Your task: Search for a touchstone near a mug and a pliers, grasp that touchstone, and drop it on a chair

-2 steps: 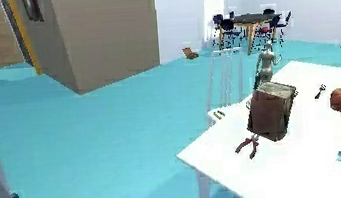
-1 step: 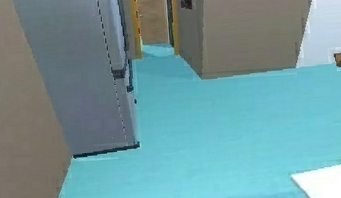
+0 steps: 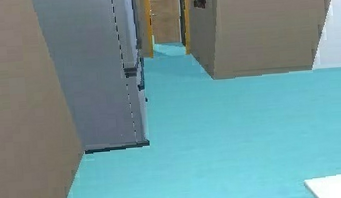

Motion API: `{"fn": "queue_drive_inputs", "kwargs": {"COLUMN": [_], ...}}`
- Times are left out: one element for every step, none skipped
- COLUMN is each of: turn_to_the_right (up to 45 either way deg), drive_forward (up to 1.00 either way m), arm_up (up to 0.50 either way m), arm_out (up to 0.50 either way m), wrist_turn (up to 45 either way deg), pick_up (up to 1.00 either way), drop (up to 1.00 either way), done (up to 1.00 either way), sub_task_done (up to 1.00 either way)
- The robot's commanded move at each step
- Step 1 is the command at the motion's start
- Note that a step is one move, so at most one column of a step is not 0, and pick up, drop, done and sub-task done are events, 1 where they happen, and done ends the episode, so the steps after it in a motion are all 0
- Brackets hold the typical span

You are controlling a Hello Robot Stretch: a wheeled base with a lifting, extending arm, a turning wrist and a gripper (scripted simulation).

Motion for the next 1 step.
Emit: {"fn": "queue_drive_inputs", "kwargs": {"turn_to_the_right": [27.0], "drive_forward": [0.00], "arm_up": [0.00], "arm_out": [0.00], "wrist_turn": [0.0], "pick_up": [0.00], "drop": [0.00], "done": [0.00], "sub_task_done": [0.00]}}
